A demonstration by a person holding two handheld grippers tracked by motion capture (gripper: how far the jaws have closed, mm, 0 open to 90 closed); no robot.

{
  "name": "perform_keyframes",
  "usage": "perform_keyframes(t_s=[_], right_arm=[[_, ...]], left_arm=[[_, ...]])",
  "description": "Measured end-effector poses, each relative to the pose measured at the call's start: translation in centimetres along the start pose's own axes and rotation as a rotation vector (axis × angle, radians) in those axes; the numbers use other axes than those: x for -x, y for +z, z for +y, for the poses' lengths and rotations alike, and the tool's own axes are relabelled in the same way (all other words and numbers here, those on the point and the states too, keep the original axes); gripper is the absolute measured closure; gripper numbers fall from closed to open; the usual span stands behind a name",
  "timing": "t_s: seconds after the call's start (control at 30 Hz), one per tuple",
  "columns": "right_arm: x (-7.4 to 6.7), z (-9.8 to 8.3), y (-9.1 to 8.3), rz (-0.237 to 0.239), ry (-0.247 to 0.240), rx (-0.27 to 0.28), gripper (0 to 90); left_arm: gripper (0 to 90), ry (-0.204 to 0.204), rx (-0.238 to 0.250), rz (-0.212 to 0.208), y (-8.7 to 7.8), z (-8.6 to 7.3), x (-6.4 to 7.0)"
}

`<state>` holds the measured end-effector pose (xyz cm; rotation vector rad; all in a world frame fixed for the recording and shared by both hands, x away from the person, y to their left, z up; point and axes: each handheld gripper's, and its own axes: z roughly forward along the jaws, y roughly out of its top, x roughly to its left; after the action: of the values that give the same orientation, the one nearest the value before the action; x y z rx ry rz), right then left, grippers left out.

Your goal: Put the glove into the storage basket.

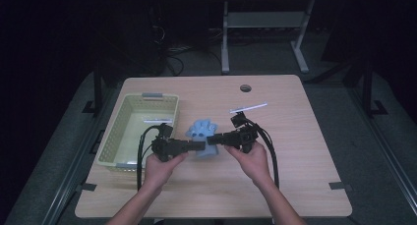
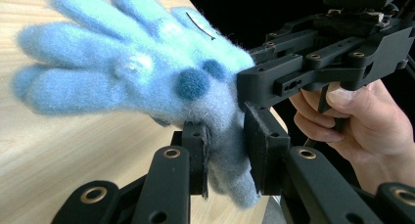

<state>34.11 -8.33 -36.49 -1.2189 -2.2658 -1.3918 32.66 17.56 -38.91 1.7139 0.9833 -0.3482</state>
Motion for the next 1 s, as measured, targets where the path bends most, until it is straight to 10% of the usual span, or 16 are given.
perform_keyframes(t_s=[1.0], right_arm=[[-2.6,3.8,2.9,0.031,-0.053,-0.037,76.9]], left_arm=[[71.7,-0.003,0.053,0.029,-4.7,1.0,-0.9]])
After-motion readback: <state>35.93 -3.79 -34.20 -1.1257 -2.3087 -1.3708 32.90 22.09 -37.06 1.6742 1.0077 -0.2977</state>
